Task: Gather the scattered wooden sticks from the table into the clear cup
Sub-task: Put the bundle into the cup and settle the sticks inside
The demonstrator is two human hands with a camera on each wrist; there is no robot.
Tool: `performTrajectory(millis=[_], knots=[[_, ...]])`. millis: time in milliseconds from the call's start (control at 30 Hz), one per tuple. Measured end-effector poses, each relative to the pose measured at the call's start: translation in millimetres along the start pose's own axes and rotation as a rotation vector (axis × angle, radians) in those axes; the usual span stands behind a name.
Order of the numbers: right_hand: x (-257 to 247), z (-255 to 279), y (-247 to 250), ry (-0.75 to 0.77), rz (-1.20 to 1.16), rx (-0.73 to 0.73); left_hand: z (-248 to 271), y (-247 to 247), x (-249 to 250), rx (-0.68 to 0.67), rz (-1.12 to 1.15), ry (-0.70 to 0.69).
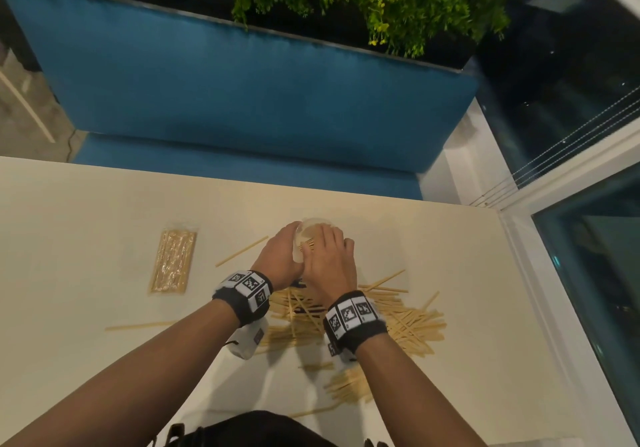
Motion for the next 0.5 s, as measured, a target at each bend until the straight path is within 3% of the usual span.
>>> performTrajectory(millis=[233, 400, 500], knots=[[-1.1, 9.5, 5.1, -0.018, 0.100, -0.029, -5.2, -3.5, -5.3, 0.005, 0.005, 0.001], [-4.6, 22.4, -2.6, -0.009, -0.001, -0.044, -7.4, -5.8, -10.8, -0.003, 0.003, 0.013], [-9.7, 38.1, -9.1, -0.042, -0.165, 0.037, -8.0, -6.5, -11.4, -0.013, -0.015, 0.032]])
Point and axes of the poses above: each hand's wrist, its own z-axis away from the middle knuckle, its own y-axis out of the back of the hand, x = y × z, the point moved 3 cm from there along -z, towards the middle knuckle, and after that the axes turned 15 degrees about y, right-handed, at the moved point
